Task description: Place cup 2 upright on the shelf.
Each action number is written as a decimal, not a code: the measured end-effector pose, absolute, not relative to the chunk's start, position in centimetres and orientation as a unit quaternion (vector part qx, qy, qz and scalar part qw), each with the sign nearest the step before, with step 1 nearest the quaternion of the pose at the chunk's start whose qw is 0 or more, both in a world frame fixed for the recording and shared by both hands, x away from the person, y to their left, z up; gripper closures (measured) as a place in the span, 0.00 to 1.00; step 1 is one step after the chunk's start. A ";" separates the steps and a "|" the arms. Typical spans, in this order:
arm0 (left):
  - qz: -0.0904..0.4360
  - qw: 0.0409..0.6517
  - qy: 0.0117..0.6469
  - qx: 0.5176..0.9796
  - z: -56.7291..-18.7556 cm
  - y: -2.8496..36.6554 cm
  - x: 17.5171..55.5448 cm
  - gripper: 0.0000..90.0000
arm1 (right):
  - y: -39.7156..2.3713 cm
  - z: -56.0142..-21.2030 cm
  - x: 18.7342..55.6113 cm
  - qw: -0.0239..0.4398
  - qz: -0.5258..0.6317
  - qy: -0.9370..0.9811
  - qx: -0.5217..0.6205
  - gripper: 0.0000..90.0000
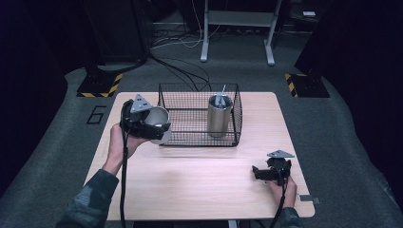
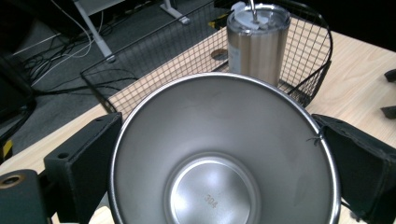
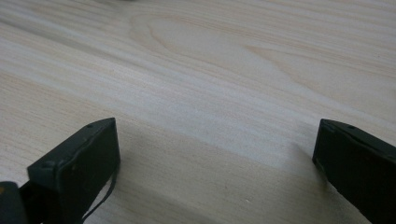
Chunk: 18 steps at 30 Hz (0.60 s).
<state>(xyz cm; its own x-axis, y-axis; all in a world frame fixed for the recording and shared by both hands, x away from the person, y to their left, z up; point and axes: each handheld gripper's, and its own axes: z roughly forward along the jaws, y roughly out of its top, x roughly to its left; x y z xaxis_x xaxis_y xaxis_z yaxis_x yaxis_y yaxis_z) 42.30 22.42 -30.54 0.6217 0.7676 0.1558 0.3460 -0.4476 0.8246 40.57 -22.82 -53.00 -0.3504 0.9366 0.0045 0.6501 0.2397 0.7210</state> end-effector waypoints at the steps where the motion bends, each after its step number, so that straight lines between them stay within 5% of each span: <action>1: 0.267 0.396 0.343 0.809 -30.4 22.2 42.5 0.07 | -22.8 -53.0 40.6 0.222 0.323 0.756 0.525 0.00; 18: 0.263 0.391 0.346 0.811 -30.3 20.1 45.9 0.07 | -22.8 -53.0 40.6 0.222 0.324 0.756 0.525 0.00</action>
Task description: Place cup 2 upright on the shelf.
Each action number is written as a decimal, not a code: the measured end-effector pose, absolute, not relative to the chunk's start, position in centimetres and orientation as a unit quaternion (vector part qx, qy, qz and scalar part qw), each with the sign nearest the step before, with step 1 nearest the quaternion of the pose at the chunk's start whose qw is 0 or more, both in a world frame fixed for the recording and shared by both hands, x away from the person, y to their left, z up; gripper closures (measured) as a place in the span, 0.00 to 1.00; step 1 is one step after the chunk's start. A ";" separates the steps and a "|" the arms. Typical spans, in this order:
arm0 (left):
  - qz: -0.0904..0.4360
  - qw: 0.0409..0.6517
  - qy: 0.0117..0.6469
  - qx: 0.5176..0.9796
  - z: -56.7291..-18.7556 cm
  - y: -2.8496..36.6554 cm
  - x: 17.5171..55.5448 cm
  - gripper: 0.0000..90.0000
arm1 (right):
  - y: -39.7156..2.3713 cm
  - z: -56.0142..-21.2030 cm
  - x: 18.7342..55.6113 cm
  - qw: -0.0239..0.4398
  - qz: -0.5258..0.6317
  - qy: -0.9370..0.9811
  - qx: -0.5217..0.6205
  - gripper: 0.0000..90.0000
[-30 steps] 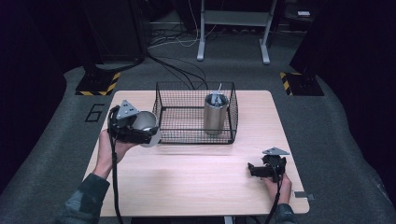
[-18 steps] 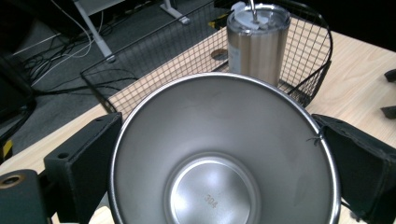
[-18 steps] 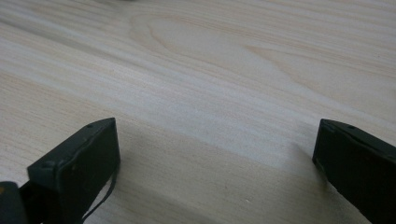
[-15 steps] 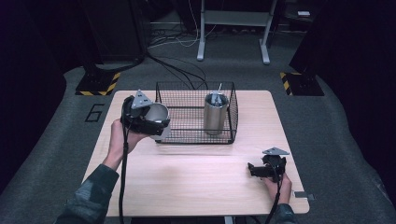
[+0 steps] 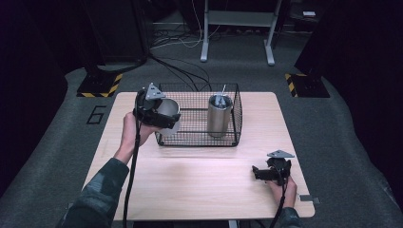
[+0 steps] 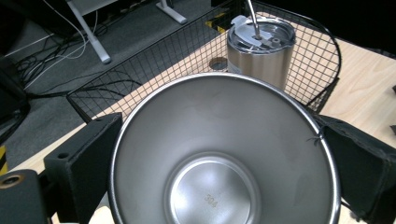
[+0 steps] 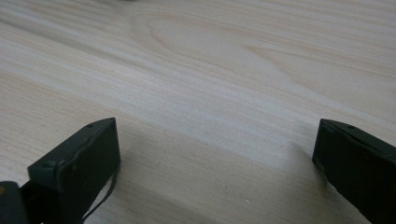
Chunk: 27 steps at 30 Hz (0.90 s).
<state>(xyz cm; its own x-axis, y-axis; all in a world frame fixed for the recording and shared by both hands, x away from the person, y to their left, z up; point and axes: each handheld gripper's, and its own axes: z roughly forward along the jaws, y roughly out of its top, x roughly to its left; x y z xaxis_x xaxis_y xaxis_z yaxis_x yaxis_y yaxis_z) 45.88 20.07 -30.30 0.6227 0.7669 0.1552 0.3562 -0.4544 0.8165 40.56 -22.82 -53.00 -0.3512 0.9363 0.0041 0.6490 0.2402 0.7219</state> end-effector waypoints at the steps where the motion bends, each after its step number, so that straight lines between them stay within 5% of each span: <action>1: 0.261 0.388 0.345 0.813 -30.3 20.1 46.1 0.07 | -22.8 -53.0 40.6 0.222 0.324 0.756 0.524 0.00; 27: 0.250 0.374 0.367 0.814 -31.5 18.5 51.1 0.07 | -22.8 -53.0 40.6 0.222 0.324 0.756 0.524 0.00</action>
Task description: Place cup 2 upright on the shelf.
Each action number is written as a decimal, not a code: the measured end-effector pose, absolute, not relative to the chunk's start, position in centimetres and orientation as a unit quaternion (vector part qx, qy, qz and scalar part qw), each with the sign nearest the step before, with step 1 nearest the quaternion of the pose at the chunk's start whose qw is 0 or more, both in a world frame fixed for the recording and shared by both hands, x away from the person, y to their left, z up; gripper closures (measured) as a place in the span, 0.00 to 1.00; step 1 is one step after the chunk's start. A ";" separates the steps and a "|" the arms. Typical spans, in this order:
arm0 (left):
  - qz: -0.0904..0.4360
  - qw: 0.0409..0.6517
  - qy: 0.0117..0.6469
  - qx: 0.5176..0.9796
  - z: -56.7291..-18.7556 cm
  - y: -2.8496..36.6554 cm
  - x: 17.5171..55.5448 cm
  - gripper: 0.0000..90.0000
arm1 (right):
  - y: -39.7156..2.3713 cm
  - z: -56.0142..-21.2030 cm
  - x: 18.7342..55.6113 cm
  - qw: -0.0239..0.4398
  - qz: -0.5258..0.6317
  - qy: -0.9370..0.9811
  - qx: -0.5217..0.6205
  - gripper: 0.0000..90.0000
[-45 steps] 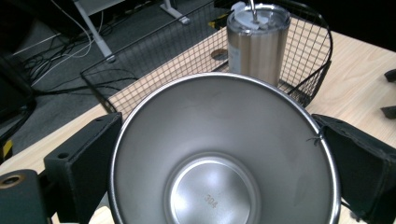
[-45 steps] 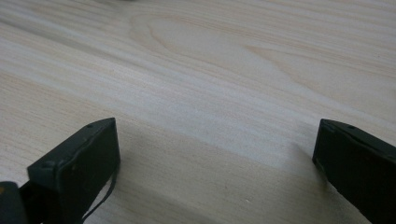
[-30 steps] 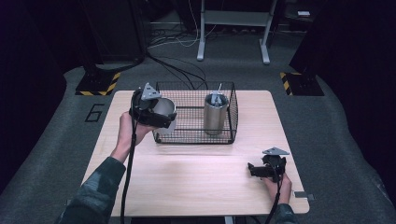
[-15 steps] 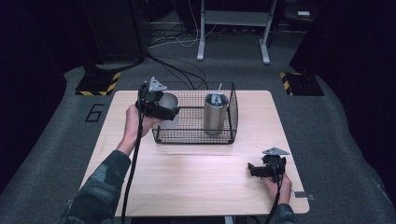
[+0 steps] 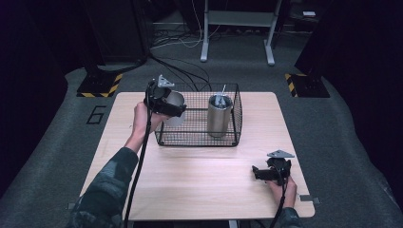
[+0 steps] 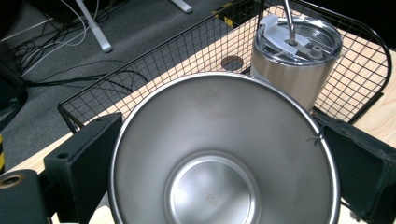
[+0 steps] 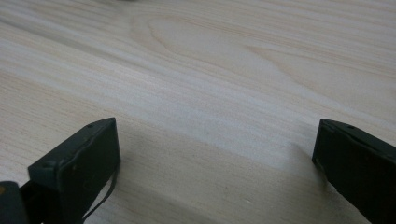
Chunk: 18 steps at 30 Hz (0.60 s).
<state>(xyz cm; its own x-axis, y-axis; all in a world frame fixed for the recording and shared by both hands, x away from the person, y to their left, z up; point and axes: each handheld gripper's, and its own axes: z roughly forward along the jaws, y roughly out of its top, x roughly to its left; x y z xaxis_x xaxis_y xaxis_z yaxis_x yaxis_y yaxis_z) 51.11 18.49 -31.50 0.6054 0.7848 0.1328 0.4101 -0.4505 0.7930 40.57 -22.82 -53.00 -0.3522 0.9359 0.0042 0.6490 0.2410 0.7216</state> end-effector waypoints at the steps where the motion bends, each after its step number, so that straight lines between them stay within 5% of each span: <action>1: 0.248 0.372 0.368 0.815 -31.5 18.4 51.2 0.07 | -22.8 -53.0 40.6 0.222 0.324 0.756 0.524 0.00; 18: 0.232 0.352 0.373 0.826 -32.9 16.8 54.4 0.07 | -22.8 -53.0 40.6 0.222 0.325 0.756 0.524 0.01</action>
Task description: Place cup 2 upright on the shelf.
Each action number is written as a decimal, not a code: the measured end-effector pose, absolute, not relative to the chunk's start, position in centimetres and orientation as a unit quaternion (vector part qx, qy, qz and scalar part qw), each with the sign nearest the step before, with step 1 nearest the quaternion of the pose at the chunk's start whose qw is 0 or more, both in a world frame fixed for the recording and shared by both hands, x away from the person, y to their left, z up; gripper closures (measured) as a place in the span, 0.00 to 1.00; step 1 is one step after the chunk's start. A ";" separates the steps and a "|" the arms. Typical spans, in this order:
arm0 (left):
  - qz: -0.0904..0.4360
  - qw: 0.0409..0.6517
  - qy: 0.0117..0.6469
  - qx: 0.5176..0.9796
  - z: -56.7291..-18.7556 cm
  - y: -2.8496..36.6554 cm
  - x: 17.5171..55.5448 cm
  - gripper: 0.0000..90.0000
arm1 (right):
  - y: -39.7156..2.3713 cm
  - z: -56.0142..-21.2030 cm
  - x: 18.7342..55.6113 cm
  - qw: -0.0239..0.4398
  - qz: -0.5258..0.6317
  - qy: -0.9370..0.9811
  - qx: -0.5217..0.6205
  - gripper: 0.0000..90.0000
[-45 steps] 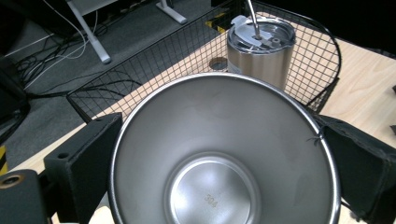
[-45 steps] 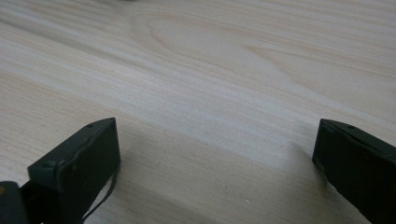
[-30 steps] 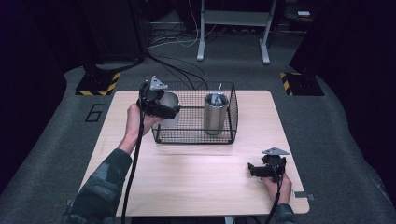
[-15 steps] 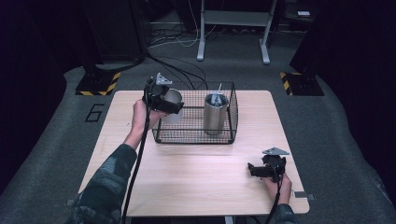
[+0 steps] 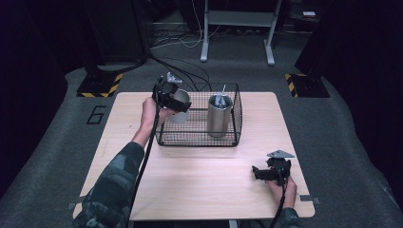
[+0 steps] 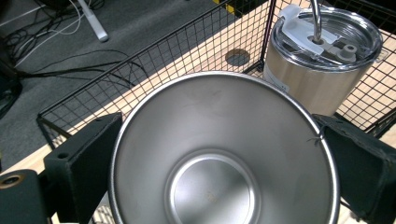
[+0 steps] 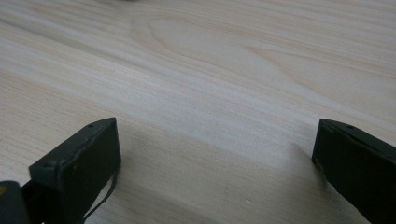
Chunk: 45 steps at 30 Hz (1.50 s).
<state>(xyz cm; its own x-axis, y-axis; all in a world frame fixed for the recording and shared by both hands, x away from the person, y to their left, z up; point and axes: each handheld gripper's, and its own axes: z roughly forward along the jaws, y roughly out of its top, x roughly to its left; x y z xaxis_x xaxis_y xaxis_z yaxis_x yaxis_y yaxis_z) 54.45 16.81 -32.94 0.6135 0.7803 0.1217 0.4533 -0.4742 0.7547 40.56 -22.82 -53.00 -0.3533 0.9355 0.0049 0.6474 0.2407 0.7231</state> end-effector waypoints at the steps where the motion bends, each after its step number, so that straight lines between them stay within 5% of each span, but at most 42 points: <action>1: 0.229 0.350 0.374 0.828 -33.1 16.6 54.6 0.07 | -22.8 -53.0 40.6 0.222 0.325 0.756 0.523 0.01; 45: 0.199 0.308 0.418 0.831 -40.1 13.9 58.3 0.07 | -22.8 -53.0 40.5 0.222 0.325 0.756 0.524 0.01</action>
